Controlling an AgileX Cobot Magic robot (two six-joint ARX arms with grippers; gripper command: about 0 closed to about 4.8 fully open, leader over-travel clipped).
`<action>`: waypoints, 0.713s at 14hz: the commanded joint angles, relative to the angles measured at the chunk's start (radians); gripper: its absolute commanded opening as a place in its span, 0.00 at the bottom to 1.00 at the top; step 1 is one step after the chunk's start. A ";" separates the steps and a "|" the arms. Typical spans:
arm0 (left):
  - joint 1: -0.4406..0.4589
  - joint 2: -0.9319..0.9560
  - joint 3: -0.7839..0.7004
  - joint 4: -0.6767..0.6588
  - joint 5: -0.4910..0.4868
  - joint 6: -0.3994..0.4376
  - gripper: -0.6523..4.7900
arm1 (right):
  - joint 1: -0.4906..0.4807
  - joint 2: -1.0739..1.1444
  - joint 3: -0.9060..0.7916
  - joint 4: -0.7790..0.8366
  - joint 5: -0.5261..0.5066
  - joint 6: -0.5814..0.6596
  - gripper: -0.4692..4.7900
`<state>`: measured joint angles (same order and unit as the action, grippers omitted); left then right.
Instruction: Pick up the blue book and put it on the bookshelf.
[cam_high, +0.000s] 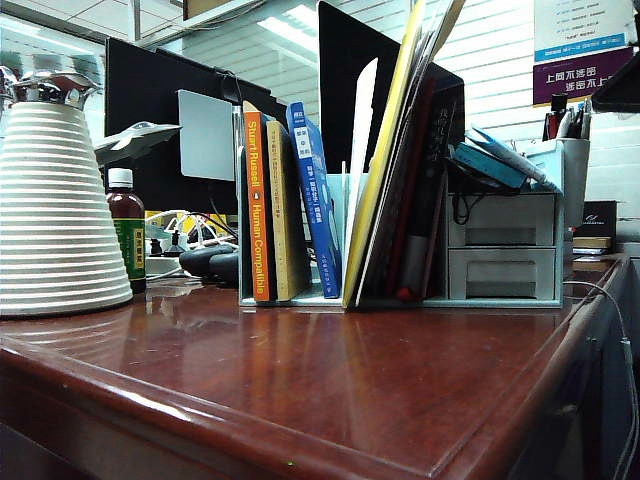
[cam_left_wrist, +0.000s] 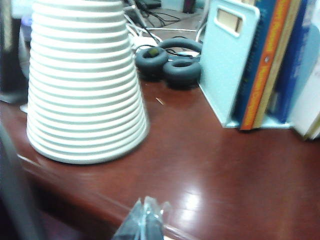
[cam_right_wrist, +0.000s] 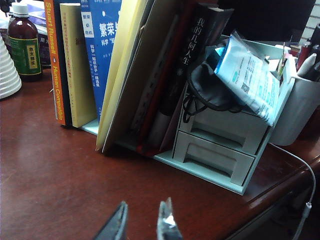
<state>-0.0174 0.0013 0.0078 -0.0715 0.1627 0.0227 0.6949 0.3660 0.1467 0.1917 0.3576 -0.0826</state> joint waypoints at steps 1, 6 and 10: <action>-0.005 0.001 -0.001 0.001 -0.047 0.073 0.11 | 0.001 -0.003 0.005 0.010 0.006 0.005 0.25; -0.005 0.001 -0.001 0.002 -0.182 0.048 0.11 | 0.001 -0.003 0.005 0.010 0.006 0.005 0.25; -0.004 0.001 -0.001 0.002 -0.183 0.048 0.11 | 0.001 -0.003 0.005 0.010 0.006 0.005 0.25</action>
<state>-0.0216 0.0013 0.0078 -0.0723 -0.0269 0.0742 0.6952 0.3656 0.1467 0.1909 0.3599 -0.0826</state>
